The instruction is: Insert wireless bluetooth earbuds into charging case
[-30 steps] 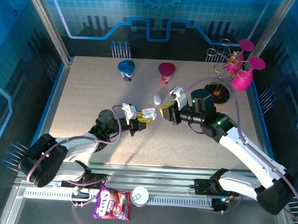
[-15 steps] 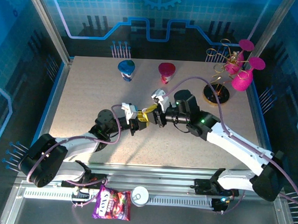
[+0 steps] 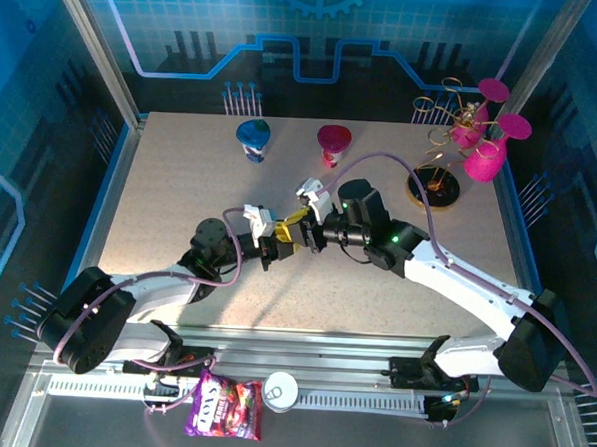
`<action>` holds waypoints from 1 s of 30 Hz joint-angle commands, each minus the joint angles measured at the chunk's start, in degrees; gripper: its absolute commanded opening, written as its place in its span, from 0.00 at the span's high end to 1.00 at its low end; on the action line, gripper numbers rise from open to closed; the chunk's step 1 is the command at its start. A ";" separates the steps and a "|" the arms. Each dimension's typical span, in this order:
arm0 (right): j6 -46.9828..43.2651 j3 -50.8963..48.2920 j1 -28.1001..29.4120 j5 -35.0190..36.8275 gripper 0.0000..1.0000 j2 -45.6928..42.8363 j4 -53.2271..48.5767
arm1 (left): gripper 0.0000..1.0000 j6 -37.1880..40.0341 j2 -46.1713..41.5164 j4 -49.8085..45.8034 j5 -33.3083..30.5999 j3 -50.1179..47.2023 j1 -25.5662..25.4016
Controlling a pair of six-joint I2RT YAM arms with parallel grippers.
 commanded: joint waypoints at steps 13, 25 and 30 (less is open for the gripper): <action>0.90 -2.50 0.81 0.16 0.79 -2.14 1.71 | 0.99 -1.83 -3.70 1.75 -0.68 1.65 -0.49; 0.22 -0.27 0.93 2.47 0.71 -4.38 -1.64 | 1.00 -1.49 -4.71 0.66 -0.35 1.43 -0.50; 0.71 0.36 0.88 2.23 0.62 -6.47 -1.47 | 0.99 -0.29 -4.63 0.35 -0.65 1.25 -0.50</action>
